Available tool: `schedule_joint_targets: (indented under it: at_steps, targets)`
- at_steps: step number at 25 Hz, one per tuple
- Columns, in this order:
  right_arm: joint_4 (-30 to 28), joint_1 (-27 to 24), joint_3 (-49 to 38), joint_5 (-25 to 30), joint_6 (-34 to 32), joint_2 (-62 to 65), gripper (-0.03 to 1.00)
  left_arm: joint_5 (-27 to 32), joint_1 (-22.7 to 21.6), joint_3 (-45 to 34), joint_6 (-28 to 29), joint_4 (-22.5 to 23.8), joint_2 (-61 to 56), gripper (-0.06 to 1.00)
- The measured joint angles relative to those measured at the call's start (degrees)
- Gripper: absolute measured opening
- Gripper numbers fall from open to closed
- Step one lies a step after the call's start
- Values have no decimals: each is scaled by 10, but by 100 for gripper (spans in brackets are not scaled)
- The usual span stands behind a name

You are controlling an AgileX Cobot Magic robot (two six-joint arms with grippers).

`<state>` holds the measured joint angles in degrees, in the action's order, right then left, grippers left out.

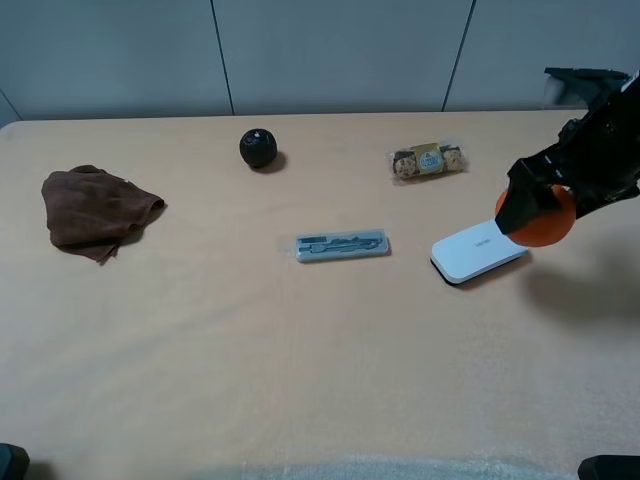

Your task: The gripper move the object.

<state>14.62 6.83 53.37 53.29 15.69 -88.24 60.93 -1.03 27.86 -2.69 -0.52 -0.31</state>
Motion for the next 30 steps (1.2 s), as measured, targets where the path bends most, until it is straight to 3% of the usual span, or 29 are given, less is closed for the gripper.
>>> schedule_joint_targets:
  at_steps: [9, 20, 30]
  targets:
    - [-9, 0, 76, 11, -33, -41, 56, 0, 0, 0, 0, 0, 0, 85]
    - [-64, -3, 191, 9, -65, -130, 56, 0, 0, 0, 0, 0, 0, 85]
    - [-69, -48, 263, -35, -65, -220, 56, -1, 0, 0, 0, 0, 0, 85]
